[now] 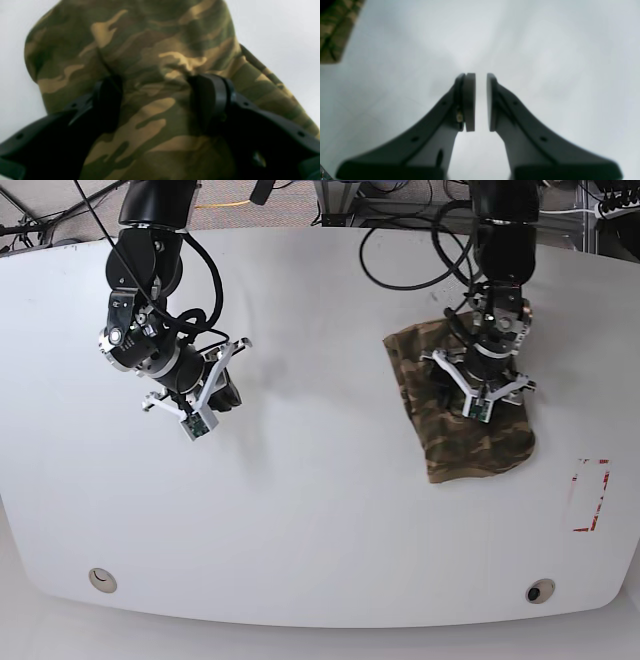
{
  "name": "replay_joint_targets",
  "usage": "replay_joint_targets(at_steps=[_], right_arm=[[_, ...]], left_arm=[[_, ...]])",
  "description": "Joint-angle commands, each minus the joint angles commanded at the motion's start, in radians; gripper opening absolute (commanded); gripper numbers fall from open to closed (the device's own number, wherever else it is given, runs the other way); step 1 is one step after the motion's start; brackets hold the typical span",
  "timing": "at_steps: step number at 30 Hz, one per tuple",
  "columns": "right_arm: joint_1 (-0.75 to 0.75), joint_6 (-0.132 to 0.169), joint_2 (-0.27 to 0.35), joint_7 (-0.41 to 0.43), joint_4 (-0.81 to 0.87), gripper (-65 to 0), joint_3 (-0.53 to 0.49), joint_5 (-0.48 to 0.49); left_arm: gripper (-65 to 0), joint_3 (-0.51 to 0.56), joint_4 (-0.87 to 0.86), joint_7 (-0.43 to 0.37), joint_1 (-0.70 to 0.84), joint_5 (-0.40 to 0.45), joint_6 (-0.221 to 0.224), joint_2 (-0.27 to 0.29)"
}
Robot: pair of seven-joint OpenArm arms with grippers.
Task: Fold the T-shirt properly
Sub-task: 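Carry the bundle with the left gripper to the table edge and release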
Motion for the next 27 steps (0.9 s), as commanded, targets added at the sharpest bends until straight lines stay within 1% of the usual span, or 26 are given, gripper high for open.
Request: replay_joint_targets(at_steps=[2, 3, 6, 8, 10, 11, 13, 16, 18, 21, 24, 25, 27], right_arm=[[0.003, 0.0, 0.0, 0.0, -0.003, -58.0, 0.012, 0.0], [0.003, 0.0, 0.0, 0.0, -0.003, -58.0, 0.014, 0.0], [0.003, 0.0, 0.0, 0.0, -0.002, -58.0, 0.014, 0.0], [0.005, 0.0, 0.0, 0.0, -0.003, -58.0, 0.017, 0.0], [0.002, 0.002, 0.0, 0.0, 0.0, -58.2, 0.017, 0.0], [0.0, 0.002, 0.0, 0.0, 0.0, -58.2, 0.017, 0.0], [0.0, 0.002, 0.0, 0.0, 0.0, -58.2, 0.017, 0.0], [0.0, 0.002, 0.0, 0.0, 0.0, -58.3, 0.017, 0.0], [-0.003, 0.002, 0.0, 0.0, 0.002, -58.3, 0.017, 0.0], [-0.005, 0.002, 0.0, 0.0, 0.002, -58.3, 0.018, 0.0], [-0.005, 0.002, 0.0, 0.005, 0.002, -58.3, 0.018, -0.002], [-0.005, 0.002, 0.0, 0.005, 0.002, -58.3, 0.018, -0.002], [-0.005, 0.002, 0.0, 0.008, 0.002, -58.3, 0.018, -0.011]], left_arm=[[-22.8, -0.04, -0.031, 0.002, -0.003, -0.003, -0.091, -0.064], [-22.9, -0.063, -0.061, 0.002, -0.006, -0.003, -0.144, -0.112], [-22.9, -0.107, -0.175, -0.017, -0.014, -0.003, -0.256, -0.227], [-22.9, -0.112, -0.261, -0.04, -0.051, -0.003, -0.315, -0.298], [-22.9, -0.12, -0.338, -0.064, -0.092, -0.005, -0.35, -0.345], [-22.9, -0.121, -0.384, -0.078, -0.117, -0.005, -0.361, -0.376], [-22.9, -0.121, -0.48, -0.114, -0.166, -0.006, -0.361, -0.436], [-22.9, -0.121, -0.578, -0.167, -0.229, -0.006, -0.361, -0.486], [-22.9, -0.121, -0.609, -0.18, -0.264, -0.006, -0.361, -0.517], [-22.9, -0.123, -0.609, -0.178, -0.299, -0.009, -0.361, -0.532], [-22.9, -0.129, -0.586, -0.175, -0.336, -0.044, -0.361, -0.535], [-22.9, -0.135, -0.562, -0.161, -0.338, -0.06, -0.361, -0.542], [-23.1, -0.143, -0.456, -0.071, -0.339, -0.107, -0.361, -0.559]])
